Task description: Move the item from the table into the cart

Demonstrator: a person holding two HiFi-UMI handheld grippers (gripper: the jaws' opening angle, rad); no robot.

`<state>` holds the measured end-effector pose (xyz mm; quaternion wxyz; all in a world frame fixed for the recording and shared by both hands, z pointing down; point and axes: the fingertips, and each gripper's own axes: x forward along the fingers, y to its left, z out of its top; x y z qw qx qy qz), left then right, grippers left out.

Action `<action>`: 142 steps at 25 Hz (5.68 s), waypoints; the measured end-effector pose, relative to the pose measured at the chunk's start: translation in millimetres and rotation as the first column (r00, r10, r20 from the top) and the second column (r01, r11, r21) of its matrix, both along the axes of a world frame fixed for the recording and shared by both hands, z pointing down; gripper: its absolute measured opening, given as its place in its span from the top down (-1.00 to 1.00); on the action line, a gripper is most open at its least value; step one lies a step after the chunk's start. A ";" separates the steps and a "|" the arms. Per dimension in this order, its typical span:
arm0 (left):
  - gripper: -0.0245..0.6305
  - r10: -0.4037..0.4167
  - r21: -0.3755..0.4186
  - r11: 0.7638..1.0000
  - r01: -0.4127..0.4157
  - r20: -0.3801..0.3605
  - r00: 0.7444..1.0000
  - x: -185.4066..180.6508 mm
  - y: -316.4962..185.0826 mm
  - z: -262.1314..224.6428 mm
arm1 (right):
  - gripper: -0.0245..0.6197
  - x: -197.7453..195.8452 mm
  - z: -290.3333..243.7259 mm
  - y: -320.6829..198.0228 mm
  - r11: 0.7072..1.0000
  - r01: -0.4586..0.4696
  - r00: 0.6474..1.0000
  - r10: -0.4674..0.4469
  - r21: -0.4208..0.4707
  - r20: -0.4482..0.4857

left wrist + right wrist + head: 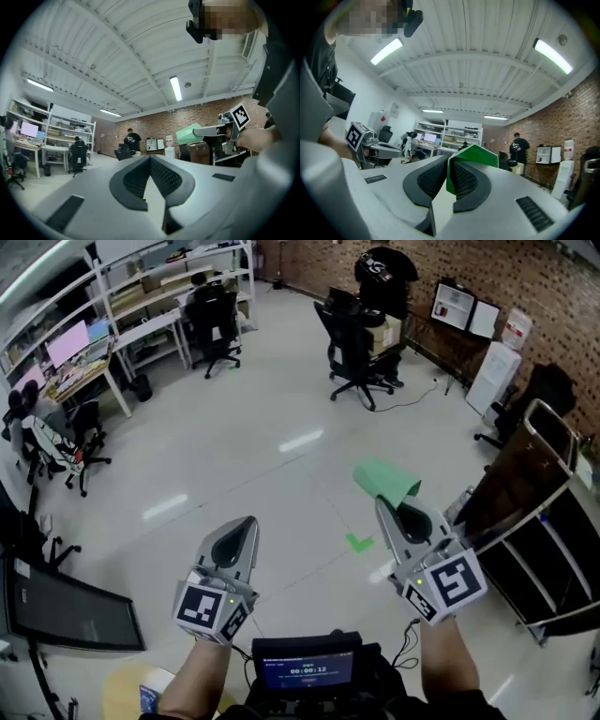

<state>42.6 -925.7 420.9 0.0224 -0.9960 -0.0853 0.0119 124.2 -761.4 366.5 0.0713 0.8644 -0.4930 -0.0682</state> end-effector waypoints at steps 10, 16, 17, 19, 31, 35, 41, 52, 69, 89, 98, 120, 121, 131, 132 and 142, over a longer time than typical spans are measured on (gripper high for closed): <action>0.93 0.408 0.043 0.912 -0.407 -0.013 0.913 283.9 316.5 -4.7 | 0.92 196.1 -4.5 348.3 0.903 -0.427 0.904 0.427 0.056 -0.001; 0.93 0.583 0.051 0.811 -0.582 0.003 0.813 415.7 472.6 -3.9 | 0.92 281.6 6.6 509.0 0.767 -0.637 0.771 0.635 0.078 0.051; 0.93 0.620 0.059 0.783 -0.619 0.003 0.785 428.7 495.0 -3.7 | 0.92 289.6 8.8 528.3 0.741 -0.667 0.745 0.665 0.077 0.054; 0.93 0.693 0.066 0.719 -0.692 0.001 0.721 457.9 539.5 -3.8 | 0.92 308.9 11.2 564.0 0.686 -0.723 0.690 0.721 0.079 0.059; 0.93 0.953 0.073 0.303 -0.950 -0.024 0.302 588.5 762.9 6.1 | 0.92 388.8 31.7 733.1 0.333 -0.939 0.338 0.940 0.081 0.049; 0.93 0.977 0.031 0.212 -0.977 0.018 0.212 641.6 884.5 -22.1 | 0.92 432.8 1.7 838.0 0.251 -0.966 0.254 0.965 0.060 0.069; 0.93 0.991 0.019 0.128 -0.992 0.036 0.129 647.7 1141.0 -111.5 | 0.92 436.8 -83.1 1074.6 0.168 -0.984 0.172 0.982 0.057 0.072; 0.93 0.998 0.057 0.046 -0.997 0.029 0.048 698.9 1492.8 -222.8 | 0.92 501.3 -166.6 1406.7 0.160 -0.987 0.159 0.986 -0.005 0.058; 0.93 0.994 0.001 0.108 -0.994 -0.025 0.108 837.8 1736.9 -251.2 | 0.92 631.9 -221.1 1669.4 0.190 -0.960 0.192 0.981 -0.206 0.011; 0.93 0.893 -0.083 0.436 -0.896 0.158 0.420 901.6 1958.1 -207.6 | 0.92 754.7 -159.2 1932.7 0.462 -0.638 0.536 0.841 -0.616 0.075; 0.93 0.867 -0.060 0.475 -0.878 0.203 0.455 941.8 1957.7 -195.9 | 0.92 804.7 -85.9 1953.1 0.487 -0.362 0.573 0.789 -0.795 0.222; 0.93 0.888 -0.081 0.408 -0.909 0.264 0.375 963.9 2000.1 -125.8 | 0.92 840.6 66.6 1947.3 0.584 0.175 0.522 0.627 -0.792 0.578; 0.93 0.888 -0.077 0.409 -0.909 0.265 0.377 964.9 1999.6 -124.2 | 0.92 840.3 69.9 1946.1 0.583 0.188 0.517 0.625 -0.790 0.584; 0.93 0.888 -0.070 0.403 -0.913 0.273 0.371 970.0 2000.9 -115.0 | 0.92 842.2 86.3 1949.3 0.554 0.249 0.500 0.629 -0.794 0.595; 0.93 0.888 -0.069 0.401 -0.914 0.273 0.369 970.9 2003.2 -113.9 | 0.92 843.8 87.4 1950.7 0.554 0.247 0.501 0.629 -0.795 0.594; 0.93 0.892 -0.076 0.399 -0.914 0.263 0.368 967.9 2005.5 -121.9 | 0.61 840.4 72.3 1954.4 0.557 0.201 0.533 0.628 -0.806 0.567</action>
